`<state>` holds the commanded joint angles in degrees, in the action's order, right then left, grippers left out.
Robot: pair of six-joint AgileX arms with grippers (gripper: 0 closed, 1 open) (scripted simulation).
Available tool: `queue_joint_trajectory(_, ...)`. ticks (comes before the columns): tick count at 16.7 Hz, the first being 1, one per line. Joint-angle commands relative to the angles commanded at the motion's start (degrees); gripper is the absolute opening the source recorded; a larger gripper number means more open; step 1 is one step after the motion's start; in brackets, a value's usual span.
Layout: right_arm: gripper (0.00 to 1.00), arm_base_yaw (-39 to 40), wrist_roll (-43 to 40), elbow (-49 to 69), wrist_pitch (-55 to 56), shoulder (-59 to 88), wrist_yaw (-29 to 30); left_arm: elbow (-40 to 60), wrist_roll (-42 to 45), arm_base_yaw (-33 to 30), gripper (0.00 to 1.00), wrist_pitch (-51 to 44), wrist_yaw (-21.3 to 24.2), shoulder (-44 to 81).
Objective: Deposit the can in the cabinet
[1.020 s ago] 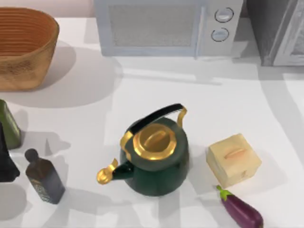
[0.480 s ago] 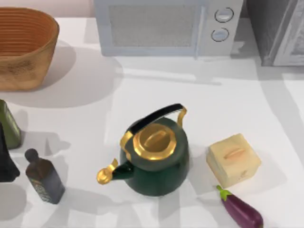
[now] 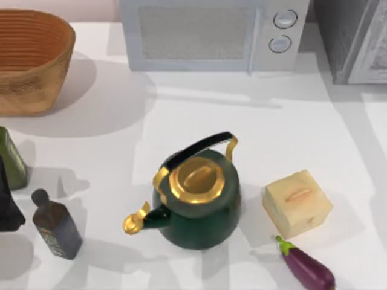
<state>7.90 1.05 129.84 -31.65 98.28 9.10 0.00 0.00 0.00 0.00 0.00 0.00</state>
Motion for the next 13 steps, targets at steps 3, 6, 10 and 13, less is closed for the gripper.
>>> queue_joint_trajectory(3,0.0,-0.9,0.0,11.4,-2.9,8.5,-0.8,0.0,0.0,0.0,1.0,0.0,0.0,0.0)
queue_joint_trajectory(6,0.0,-1.7,0.0,21.1,-5.4,15.7,-1.5,0.0,0.0,0.0,1.0,0.0,0.0,0.0)
queue_joint_trajectory(10,0.0,-2.3,0.0,28.5,-7.3,21.2,-2.0,0.0,0.0,0.0,1.0,0.0,0.0,0.0)
queue_joint_trajectory(13,0.0,-2.4,-0.1,29.0,-7.4,21.6,-2.0,0.0,0.0,0.0,1.0,0.0,0.0,0.0)
